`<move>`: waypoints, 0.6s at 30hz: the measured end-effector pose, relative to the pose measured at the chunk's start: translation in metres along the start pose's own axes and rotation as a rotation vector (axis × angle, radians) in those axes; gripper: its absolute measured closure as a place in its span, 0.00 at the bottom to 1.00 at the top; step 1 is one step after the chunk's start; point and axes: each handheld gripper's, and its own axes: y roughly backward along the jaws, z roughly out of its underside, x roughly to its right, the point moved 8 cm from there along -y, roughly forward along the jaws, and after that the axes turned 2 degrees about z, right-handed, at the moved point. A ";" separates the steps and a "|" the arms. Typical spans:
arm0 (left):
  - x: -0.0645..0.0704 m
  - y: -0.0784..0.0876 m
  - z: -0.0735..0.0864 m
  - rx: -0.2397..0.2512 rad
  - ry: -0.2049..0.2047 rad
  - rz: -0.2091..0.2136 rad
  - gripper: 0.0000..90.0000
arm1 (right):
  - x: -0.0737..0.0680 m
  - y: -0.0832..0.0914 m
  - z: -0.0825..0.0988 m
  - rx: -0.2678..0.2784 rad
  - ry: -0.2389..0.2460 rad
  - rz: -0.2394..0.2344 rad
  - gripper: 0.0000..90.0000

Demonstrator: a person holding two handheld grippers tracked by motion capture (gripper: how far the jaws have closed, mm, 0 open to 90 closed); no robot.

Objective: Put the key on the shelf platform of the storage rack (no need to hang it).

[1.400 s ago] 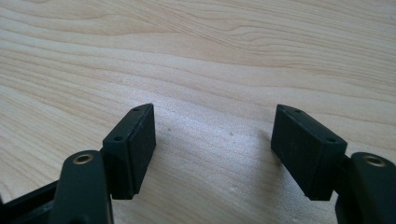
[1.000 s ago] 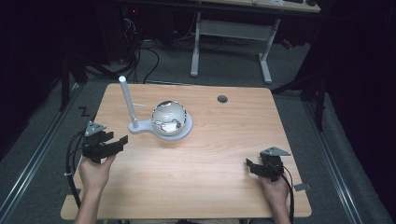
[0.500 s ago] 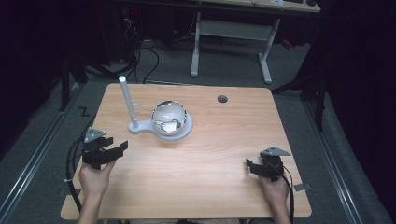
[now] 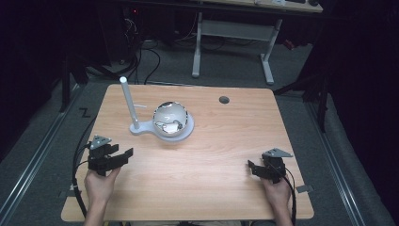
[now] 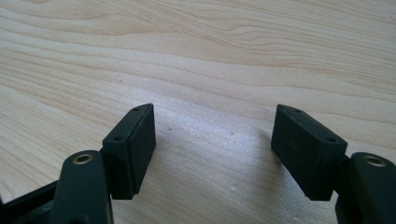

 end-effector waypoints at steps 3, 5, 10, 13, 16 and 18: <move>0.000 -0.002 0.003 -0.004 0.001 0.003 0.41 | 0.000 0.000 0.000 0.000 0.000 0.000 0.35; 0.001 -0.004 0.005 -0.005 0.001 0.004 0.41 | 0.000 0.000 0.000 0.000 0.000 0.000 0.35; 0.005 -0.011 0.012 -0.028 -0.018 0.012 0.41 | 0.000 0.000 0.000 0.000 0.000 0.000 0.35; 0.007 -0.019 0.020 -0.049 -0.030 0.012 0.41 | 0.000 0.000 0.000 0.000 0.000 0.000 0.35; 0.009 -0.027 0.029 -0.065 -0.026 0.022 0.41 | 0.000 0.000 0.000 0.000 0.000 0.000 0.35; 0.011 -0.033 0.036 -0.084 -0.031 0.019 0.41 | 0.000 0.000 0.000 0.000 0.000 0.000 0.35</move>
